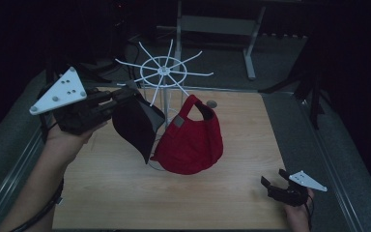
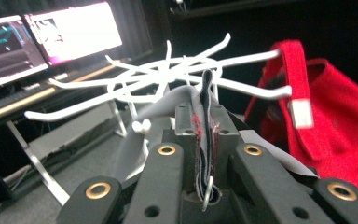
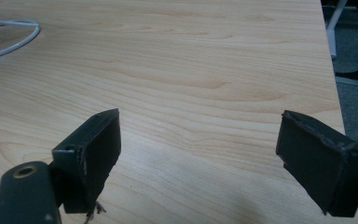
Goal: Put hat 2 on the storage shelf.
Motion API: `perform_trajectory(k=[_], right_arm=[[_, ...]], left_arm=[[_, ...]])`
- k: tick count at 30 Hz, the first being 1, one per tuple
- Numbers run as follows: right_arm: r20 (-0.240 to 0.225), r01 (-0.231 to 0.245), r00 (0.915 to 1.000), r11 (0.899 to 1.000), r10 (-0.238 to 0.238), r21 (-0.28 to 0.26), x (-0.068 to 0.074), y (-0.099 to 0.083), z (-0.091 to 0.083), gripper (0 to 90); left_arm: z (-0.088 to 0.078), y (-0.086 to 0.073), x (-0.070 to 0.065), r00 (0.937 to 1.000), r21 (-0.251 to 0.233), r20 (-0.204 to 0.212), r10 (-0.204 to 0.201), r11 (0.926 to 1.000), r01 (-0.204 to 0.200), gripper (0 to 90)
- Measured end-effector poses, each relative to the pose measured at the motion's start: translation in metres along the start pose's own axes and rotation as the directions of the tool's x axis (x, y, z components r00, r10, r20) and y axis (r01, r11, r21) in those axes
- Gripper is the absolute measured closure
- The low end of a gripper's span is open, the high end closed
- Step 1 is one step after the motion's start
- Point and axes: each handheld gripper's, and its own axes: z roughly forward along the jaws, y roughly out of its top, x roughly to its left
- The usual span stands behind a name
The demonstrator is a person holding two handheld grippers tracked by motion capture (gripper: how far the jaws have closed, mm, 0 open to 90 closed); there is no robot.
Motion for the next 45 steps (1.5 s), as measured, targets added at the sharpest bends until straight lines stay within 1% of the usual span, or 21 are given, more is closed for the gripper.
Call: perform_trajectory(k=[2,5,7,9,11,13,14,17,21,22,26,30,33,35,36,37,41,42,43,45], right_arm=[[0.0,0.0,1.0,1.0,0.0,-0.001,0.0,0.0,0.0,13.8],[-0.002,-0.003,1.0,1.0,0.003,-0.002,0.0,0.0,0.0,13.7],[-0.003,-0.004,1.0,1.0,0.004,-0.003,0.0,0.0,0.0,13.8],[-0.003,-0.004,1.0,1.0,0.004,-0.003,0.0,0.0,0.0,13.8],[-0.003,-0.004,1.0,1.0,0.004,-0.004,-0.001,0.0,0.0,13.8],[-0.003,-0.007,1.0,1.0,0.007,-0.004,0.0,0.0,0.0,13.7],[-0.003,-0.007,1.0,1.0,0.007,-0.004,0.0,0.0,-0.001,13.7],[-0.005,-0.005,1.0,1.0,0.005,-0.005,-0.001,0.0,-0.001,13.7],[-0.006,-0.002,1.0,1.0,0.002,-0.006,0.0,0.0,0.0,13.8],[-0.007,-0.001,1.0,1.0,0.001,-0.006,0.0,0.0,0.0,13.7],[-0.006,0.001,1.0,1.0,-0.001,-0.006,0.0,0.0,0.0,13.7],[-0.006,0.001,1.0,1.0,-0.001,-0.006,0.0,0.0,0.0,13.7],[-0.006,0.002,1.0,1.0,-0.002,-0.006,0.0,0.0,0.0,13.7],[-0.005,0.002,1.0,1.0,-0.002,-0.006,0.0,0.0,0.0,13.7],[-0.005,0.002,1.0,1.0,-0.002,-0.006,0.0,0.0,0.0,13.7],[-0.005,0.003,1.0,1.0,-0.003,-0.006,0.0,0.0,0.0,13.7],[-0.005,0.003,1.0,1.0,-0.003,-0.003,0.0,0.0,0.0,13.7],[-0.004,0.001,1.0,1.0,-0.001,-0.003,0.0,0.0,0.0,13.7],[-0.004,0.001,1.0,1.0,-0.001,-0.003,0.0,0.0,0.0,13.7],[-0.004,0.001,1.0,1.0,-0.001,-0.003,0.0,0.0,0.0,13.7]], left_arm=[[0.0,-0.004,0.0,1.0,0.007,0.007,-0.006,1.0,0.006,85.6],[0.0,-0.01,0.0,0.9998,0.011,-0.004,-0.022,0.9997,0.022,85.3],[0.0,-0.016,0.001,0.9991,0.011,-0.009,-0.041,0.9991,0.041,84.9],[-0.001,-0.02,0.0,0.9985,0.002,-0.012,-0.053,0.9986,0.053,83.1],[-0.003,-0.023,0.0,0.9978,-0.006,-0.01,-0.065,0.9978,0.065,76.4],[-0.005,-0.025,0.0,0.9973,-0.017,0.001,-0.074,0.9972,0.074,71.0],[-0.007,-0.026,0.0,0.997,-0.014,0.002,-0.077,0.9969,0.077,67.6],[-0.014,-0.03,-0.002,0.9959,-0.021,-0.004,-0.09,0.9957,0.09,61.6],[-0.023,-0.037,-0.002,0.9945,-0.025,-0.012,-0.104,0.9943,0.104,61.1],[-0.025,-0.039,-0.003,0.9941,-0.023,-0.016,-0.107,0.994,0.107,61.1],[-0.032,-0.049,-0.003,0.9928,-0.005,-0.013,-0.119,0.9929,0.119,61.1],[-0.039,-0.057,-0.002,0.9909,0.001,-0.016,-0.134,0.991,0.134,61.0],[-0.045,-0.063,-0.001,0.9893,0.001,-0.023,-0.144,0.9896,0.144,61.0],[-0.049,-0.069,0.0,0.9883,0.007,-0.035,-0.149,0.9888,0.149,61.0],[-0.049,-0.069,0.0,0.9883,0.007,-0.035,-0.149,0.9888,0.149,61.1],[-0.052,-0.075,0.001,0.986,0.011,-0.042,-0.161,0.9868,0.162,61.1],[-0.055,-0.089,0.001,0.9824,0.025,-0.056,-0.178,0.9834,0.18,61.1],[-0.055,-0.089,0.001,0.9824,0.025,-0.056,-0.178,0.9834,0.18,61.2],[-0.056,-0.094,0.001,0.9813,0.035,-0.068,-0.18,0.9825,0.183,61.2],[-0.056,-0.102,0.001,0.9793,0.045,-0.069,-0.19,0.98,0.194,61.3]])
